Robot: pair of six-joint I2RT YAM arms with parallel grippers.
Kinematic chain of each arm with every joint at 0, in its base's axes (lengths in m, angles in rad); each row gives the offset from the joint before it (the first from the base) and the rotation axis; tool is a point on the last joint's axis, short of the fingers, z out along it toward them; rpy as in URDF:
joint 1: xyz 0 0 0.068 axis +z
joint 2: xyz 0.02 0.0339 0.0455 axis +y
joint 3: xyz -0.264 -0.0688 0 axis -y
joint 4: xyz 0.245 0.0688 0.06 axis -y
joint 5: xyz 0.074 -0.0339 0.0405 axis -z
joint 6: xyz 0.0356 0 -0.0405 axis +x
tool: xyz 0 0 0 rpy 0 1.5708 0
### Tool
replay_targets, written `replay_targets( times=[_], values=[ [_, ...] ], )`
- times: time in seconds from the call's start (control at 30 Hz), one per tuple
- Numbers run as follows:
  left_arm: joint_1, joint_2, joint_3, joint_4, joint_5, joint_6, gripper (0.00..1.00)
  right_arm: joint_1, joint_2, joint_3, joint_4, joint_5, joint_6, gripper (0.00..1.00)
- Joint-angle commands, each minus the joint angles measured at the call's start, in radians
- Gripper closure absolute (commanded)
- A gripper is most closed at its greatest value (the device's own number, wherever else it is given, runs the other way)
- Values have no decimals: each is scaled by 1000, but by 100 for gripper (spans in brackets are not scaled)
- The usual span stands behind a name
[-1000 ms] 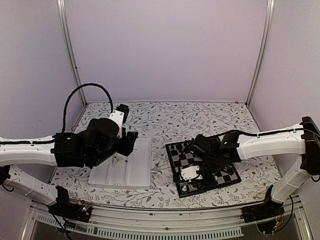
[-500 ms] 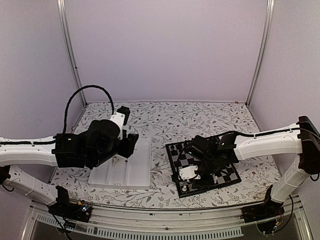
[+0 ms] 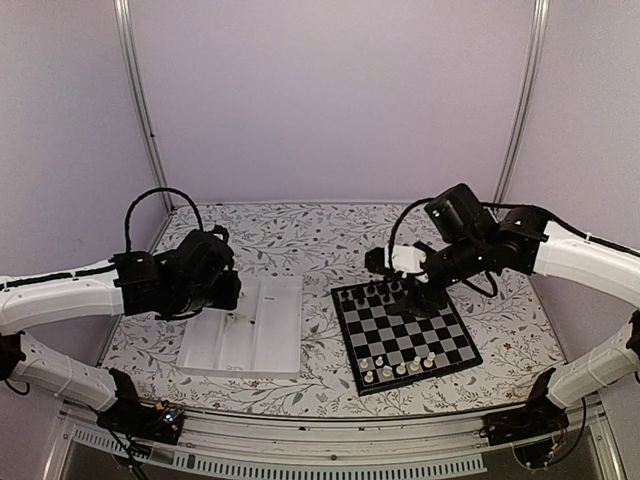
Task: Set up the chess pieces on the board
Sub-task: Pick up the chess piece from the storage box.
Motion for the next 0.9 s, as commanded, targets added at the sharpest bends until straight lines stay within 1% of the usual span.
replay_targets(
  times=[0.0,0.03,0.07,0.13,0.2,0.3,0.37,0.43,0.57,0.73,0.87],
  values=[
    [96,37,-7,-64,193,8,61,-165,-55,42,59,-84,60,14],
    [116,52,1,-75,212,18,61,-209,-50,43,57,-109,79,10],
    [134,69,9,-83,227,26,60,-233,-41,43,48,-136,89,9],
    [170,102,22,-89,248,45,57,-260,-25,39,33,-185,102,9],
    [198,138,40,-90,262,69,57,-264,-24,24,30,-215,106,13],
    [245,201,76,-79,289,111,60,-264,-32,0,35,-225,111,21],
    [269,243,108,-77,305,122,61,-264,-35,-16,34,-224,109,24],
    [286,282,133,-68,303,103,59,-264,-39,-33,34,-225,99,24],
    [294,352,171,8,279,-1,55,-264,-56,-53,40,-245,98,25],
    [302,441,231,23,213,-209,50,-264,-61,-56,36,-254,98,25],
    [308,483,234,45,217,-357,55,-264,-74,-69,36,-256,95,26]
  ],
)
